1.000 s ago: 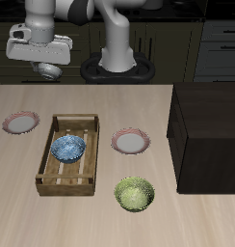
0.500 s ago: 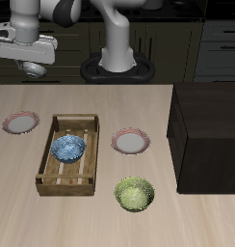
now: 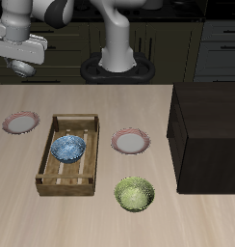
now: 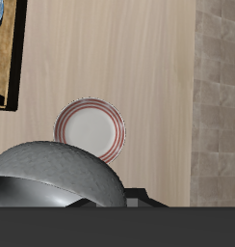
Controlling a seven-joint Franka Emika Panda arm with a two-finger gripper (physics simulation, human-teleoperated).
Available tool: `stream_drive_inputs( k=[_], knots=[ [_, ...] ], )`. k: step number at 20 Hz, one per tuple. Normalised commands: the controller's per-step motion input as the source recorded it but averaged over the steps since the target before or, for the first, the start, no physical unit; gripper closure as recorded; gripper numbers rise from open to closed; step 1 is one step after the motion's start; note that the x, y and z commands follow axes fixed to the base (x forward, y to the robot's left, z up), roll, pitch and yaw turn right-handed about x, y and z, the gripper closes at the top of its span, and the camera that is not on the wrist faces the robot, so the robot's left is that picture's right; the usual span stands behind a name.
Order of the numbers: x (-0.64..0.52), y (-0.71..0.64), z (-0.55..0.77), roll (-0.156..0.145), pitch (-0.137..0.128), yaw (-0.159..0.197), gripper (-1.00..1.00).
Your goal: Place the white bowl on the off-center plate and place the blue bowl on top of the wooden shelf
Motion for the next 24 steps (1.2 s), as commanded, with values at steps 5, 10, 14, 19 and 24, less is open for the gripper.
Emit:
stream_drive_inputs(
  k=[5, 10, 14, 19, 24],
  knots=[
    [0.18, 0.06, -0.15, 0.007, 0.001, 0.028, 1.00],
    [0.24, 0.02, -0.18, 0.004, 0.010, 0.020, 1.00],
    [0.20, -0.10, -0.26, -0.012, 0.034, 0.007, 1.00],
    [0.15, -0.05, -0.35, -0.015, 0.057, -0.010, 1.00],
    [0.05, 0.06, -0.29, 0.007, 0.041, -0.011, 1.00]
  ],
)
